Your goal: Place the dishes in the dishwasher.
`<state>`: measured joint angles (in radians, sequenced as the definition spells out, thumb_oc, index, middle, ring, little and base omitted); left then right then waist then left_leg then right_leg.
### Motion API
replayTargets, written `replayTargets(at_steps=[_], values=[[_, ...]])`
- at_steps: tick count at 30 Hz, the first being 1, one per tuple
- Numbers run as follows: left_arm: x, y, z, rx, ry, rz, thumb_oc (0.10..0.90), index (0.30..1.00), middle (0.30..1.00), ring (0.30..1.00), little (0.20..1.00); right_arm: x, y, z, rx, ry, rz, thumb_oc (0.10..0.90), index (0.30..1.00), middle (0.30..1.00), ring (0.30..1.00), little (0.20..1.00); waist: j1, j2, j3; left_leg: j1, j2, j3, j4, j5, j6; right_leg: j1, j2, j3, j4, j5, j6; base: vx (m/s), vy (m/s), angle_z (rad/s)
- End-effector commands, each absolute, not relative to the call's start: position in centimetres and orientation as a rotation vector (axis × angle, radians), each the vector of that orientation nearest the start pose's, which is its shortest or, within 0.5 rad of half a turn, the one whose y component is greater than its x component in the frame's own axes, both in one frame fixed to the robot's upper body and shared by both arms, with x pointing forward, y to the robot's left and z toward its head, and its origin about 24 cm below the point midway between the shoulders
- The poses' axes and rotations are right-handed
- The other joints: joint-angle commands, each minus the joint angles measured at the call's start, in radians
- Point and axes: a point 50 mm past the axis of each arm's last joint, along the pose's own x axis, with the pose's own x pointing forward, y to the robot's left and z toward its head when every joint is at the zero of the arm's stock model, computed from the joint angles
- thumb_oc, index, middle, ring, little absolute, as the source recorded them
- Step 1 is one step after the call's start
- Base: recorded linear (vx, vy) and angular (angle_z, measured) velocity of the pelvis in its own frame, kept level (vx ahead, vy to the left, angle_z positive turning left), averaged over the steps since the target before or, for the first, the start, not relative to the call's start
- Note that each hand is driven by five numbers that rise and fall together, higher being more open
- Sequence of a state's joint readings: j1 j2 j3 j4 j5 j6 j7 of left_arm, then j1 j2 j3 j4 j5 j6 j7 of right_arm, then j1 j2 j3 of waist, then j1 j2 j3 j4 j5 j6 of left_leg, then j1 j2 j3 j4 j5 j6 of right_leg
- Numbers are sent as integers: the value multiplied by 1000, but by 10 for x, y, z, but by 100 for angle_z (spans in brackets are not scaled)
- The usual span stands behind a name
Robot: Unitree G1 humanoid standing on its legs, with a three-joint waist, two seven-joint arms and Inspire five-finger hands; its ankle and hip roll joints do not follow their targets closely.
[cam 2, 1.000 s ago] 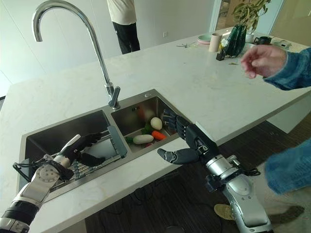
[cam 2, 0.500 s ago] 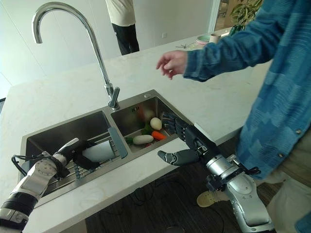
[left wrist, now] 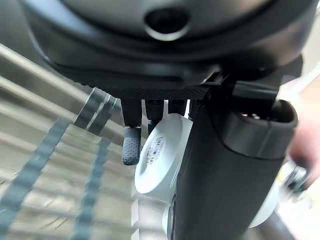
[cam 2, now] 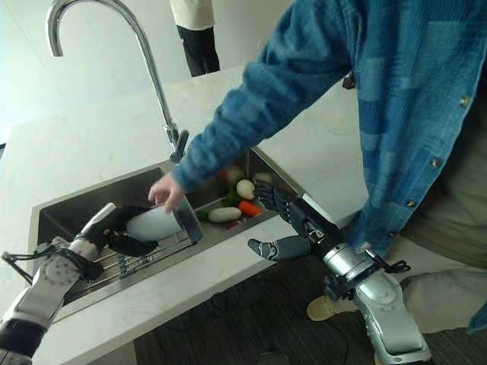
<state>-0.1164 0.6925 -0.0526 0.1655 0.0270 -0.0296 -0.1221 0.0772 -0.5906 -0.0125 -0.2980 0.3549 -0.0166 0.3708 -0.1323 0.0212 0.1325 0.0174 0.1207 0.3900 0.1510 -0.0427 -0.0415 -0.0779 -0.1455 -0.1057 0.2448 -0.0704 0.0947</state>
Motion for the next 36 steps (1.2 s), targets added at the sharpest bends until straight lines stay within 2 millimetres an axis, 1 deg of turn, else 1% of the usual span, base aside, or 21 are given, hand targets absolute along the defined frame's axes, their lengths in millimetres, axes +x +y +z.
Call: replayTargets(at_steps=[1,4,8,16,20,21,22,23,30,32,33,36], values=[[285,262,170,688,-413,51,400,300,300,300,300,231,-198,166,-290,-458,468,800,900,900,900,900,8,-4,-56,1,-18,-89,149,-263,30,6,-5,-57,55,-110,68,2,-17,15],[276,255,180,675,-491,69,400,300,300,300,300,229,-197,167,-283,-463,461,800,900,900,900,900,18,-10,-55,-3,-21,-101,149,-264,30,8,-11,-67,55,-113,68,5,-9,22],[266,251,188,654,-562,103,400,300,300,300,300,227,-194,166,-279,-467,461,800,900,900,900,900,31,-13,-55,-7,-23,-116,149,-263,29,13,-19,-77,55,-116,69,8,3,9],[249,254,198,617,-643,141,400,300,300,300,300,224,-193,167,-271,-483,455,800,900,900,900,900,64,-19,-52,-23,-23,-140,149,-252,20,21,-41,-117,55,-121,70,-3,-1,8],[244,256,200,582,-648,140,400,300,300,300,300,224,-190,168,-267,-497,462,800,900,900,900,900,90,-23,-52,-36,-21,-153,149,-242,13,27,-54,-147,55,-124,71,-15,1,22],[242,256,201,569,-652,142,438,356,356,356,356,224,-190,168,-267,-499,462,800,900,900,900,900,94,-23,-52,-38,-21,-156,149,-240,12,28,-57,-153,55,-124,71,-22,3,17],[241,257,201,555,-654,146,654,681,681,681,681,224,-189,168,-267,-501,463,800,900,900,900,900,98,-23,-52,-40,-20,-159,149,-238,10,30,-60,-159,55,-124,71,-20,4,17],[238,259,202,543,-663,153,800,900,900,900,900,224,-189,168,-266,-502,460,800,900,900,900,900,106,-24,-51,-43,-20,-161,149,-236,9,32,-63,-167,55,-125,71,-23,6,28],[214,277,206,450,-737,260,800,900,900,900,900,219,-190,169,-263,-518,458,800,900,900,900,900,152,-33,-48,-60,-23,-190,149,-224,2,44,-80,-210,55,-131,69,-21,11,38],[205,284,204,386,-740,293,800,900,900,900,900,218,-190,169,-260,-522,458,800,900,900,900,900,173,-38,-45,-63,-24,-200,149,-222,0,50,-87,-225,55,-134,70,-21,13,23],[204,285,203,376,-736,299,800,900,900,900,900,217,-189,169,-259,-522,460,800,900,900,900,900,176,-39,-45,-64,-25,-202,149,-222,-1,51,-88,-228,55,-135,70,-25,12,18],[197,286,204,373,-761,333,800,900,900,900,900,217,-186,170,-256,-534,468,800,900,900,900,900,203,-43,-40,-71,-27,-215,149,-216,-3,58,-96,-248,55,-138,72,-31,6,20]])
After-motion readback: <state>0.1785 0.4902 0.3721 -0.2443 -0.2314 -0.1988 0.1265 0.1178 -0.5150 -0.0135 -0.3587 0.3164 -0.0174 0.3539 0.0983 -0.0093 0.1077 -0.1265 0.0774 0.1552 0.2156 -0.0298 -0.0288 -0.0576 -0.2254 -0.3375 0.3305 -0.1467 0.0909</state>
